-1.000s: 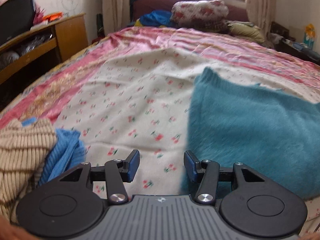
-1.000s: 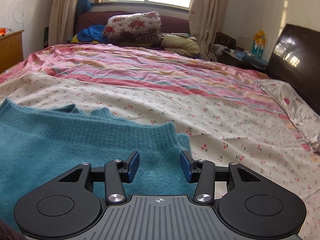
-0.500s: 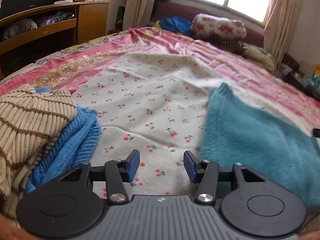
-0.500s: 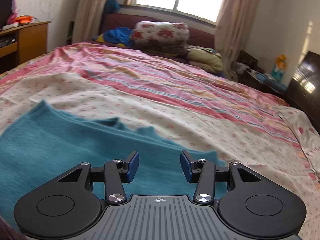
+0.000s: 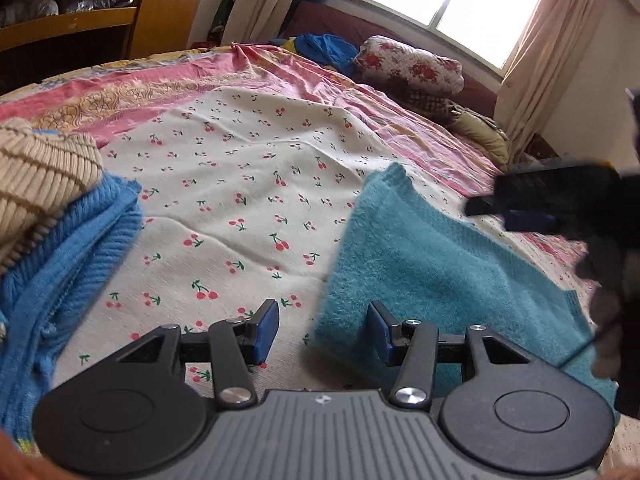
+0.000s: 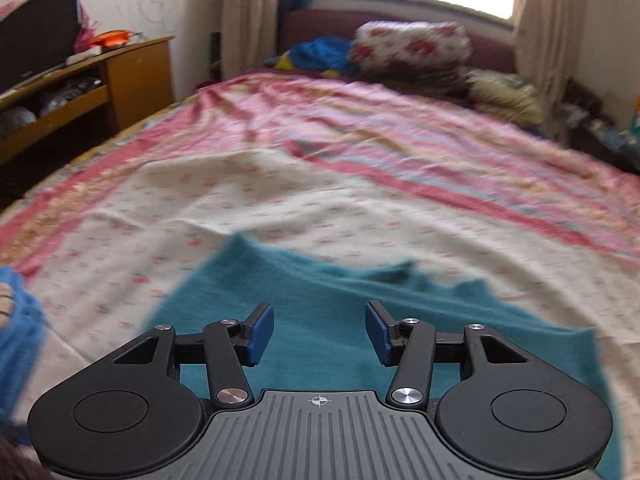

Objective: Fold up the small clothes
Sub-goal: 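Grasp the edge of the folded sweater with the right gripper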

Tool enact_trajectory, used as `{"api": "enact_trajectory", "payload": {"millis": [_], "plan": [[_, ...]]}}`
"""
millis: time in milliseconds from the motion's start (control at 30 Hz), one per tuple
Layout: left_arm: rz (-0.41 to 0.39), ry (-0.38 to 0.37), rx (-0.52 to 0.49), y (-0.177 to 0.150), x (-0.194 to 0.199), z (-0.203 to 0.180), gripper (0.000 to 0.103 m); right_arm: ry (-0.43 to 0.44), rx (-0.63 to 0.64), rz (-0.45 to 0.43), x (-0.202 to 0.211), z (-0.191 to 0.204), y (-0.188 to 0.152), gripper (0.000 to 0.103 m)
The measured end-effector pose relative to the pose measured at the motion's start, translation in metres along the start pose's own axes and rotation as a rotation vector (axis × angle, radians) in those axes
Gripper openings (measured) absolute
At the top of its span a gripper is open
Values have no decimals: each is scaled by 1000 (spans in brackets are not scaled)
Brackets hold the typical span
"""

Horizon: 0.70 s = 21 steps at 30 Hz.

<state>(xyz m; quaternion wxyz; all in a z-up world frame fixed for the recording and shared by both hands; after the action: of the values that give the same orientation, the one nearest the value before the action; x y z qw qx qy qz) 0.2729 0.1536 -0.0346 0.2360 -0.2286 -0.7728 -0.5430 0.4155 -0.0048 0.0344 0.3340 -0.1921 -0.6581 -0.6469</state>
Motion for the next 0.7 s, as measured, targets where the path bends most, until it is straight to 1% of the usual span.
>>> {"api": "enact_trajectory", "payload": {"millis": [100,167,233,300,433,500,533,567,700], "plan": [[2,-25,21,-3,-2,6,55,50,-18,50,-13,25,3,54],[2,-40,36,-5,-2,9,55,76,-17,77,-22,41,5,63],[-2,-47,33,-7,-1,9,55,83,-7,104,-31,55,7,64],[-8,-49,14,-8,0,8,55,55,11,133,-42,68,7,64],[-12,-61,0,-12,1,7,55,-55,59,179,-68,82,7,64],[-15,-65,-5,-12,1,7,55,-71,49,224,-78,83,5,64],[-17,-68,-5,-11,1,7,55,-86,49,237,-83,85,4,66],[-19,-73,-3,-12,2,8,55,-101,65,246,-87,88,3,70],[-21,-90,4,-15,2,7,55,-159,151,278,-102,102,-1,76]]}}
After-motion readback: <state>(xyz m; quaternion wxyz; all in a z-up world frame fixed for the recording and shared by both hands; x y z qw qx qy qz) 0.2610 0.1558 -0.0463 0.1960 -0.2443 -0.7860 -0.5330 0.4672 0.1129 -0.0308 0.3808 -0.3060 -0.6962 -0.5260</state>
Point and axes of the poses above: each gripper's, at about its wrist camera, not at the fingertips, and x roughly against the way its jaws point, z to its left, y to its top, the point moved 5 cm from there along -x, roughly the way its jaws point, and after that the axes turned 7 degrees about -x, right-handed, at the moved point
